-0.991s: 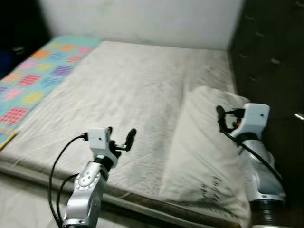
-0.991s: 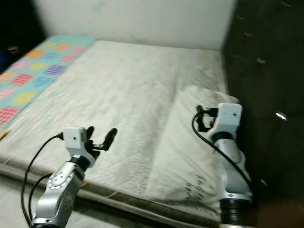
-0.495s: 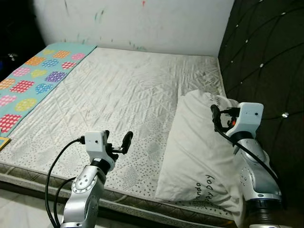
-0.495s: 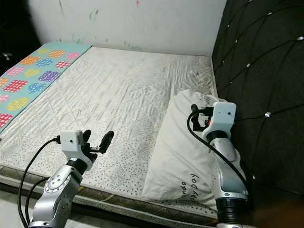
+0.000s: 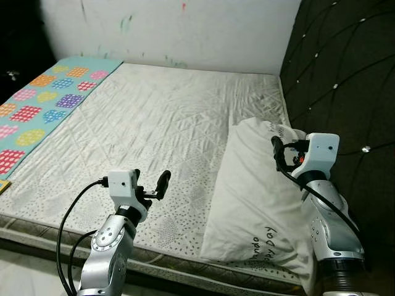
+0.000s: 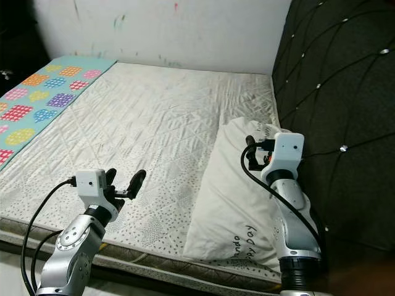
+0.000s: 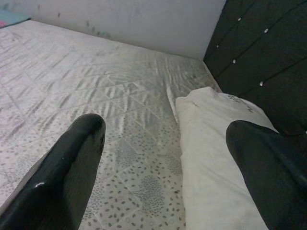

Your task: Clean up the room

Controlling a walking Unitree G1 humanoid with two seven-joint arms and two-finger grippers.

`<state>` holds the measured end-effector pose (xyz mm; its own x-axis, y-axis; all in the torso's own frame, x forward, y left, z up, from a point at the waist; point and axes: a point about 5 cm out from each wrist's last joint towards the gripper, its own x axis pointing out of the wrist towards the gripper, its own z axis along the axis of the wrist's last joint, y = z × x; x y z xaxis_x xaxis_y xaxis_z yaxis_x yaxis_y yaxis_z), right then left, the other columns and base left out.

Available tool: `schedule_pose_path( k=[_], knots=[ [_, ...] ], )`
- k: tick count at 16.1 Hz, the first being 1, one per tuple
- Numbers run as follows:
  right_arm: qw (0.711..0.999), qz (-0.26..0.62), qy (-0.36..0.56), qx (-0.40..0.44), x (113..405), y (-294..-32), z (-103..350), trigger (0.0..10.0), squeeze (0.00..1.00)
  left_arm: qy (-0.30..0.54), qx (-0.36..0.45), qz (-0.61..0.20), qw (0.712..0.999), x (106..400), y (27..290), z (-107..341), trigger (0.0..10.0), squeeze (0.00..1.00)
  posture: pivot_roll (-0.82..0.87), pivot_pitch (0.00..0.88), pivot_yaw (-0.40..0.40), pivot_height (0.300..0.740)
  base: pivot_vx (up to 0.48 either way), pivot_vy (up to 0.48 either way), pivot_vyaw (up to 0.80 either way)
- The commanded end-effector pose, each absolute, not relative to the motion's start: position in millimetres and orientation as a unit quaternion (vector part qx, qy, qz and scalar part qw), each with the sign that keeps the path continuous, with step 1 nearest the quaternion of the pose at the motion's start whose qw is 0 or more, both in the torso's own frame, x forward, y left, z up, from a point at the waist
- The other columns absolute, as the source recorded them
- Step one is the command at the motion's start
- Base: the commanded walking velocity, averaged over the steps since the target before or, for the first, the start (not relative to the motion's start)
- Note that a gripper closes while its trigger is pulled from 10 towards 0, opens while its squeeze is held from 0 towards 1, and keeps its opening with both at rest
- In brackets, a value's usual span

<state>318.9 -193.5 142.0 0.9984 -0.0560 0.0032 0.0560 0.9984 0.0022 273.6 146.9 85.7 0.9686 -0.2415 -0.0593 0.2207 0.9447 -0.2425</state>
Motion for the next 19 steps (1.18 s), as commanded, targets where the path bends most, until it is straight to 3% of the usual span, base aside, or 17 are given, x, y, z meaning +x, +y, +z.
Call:
schedule_pose_path(
  k=[1,7,19],
  knots=[
    [1.0,-0.026,-0.008,0.004,318.7,-192.9,145.6,10.0,0.0,0.042,-0.116,-0.113,0.986,274.9,148.9,88.2,10.0,0.0,-0.16,0.0,0.037,0.74,0.0,0.0,-0.65],
    [1.0,-0.023,0.0,0.006,316.7,-188.7,140.4,10.0,0.0,0.047,-0.122,-0.131,0.983,275.9,141.6,87.8,10.0,0.0,-0.17,0.0,0.038,0.74,0.0,0.0,-0.78],
    [1.0,-0.009,0.006,-0.003,320.4,-187.4,138.9,10.0,0.0,0.044,-0.115,-0.122,0.985,275.3,143.9,87.9,10.0,0.0,-0.16,0.0,0.023,0.74,0.0,0.262,-0.62]
  ],
)
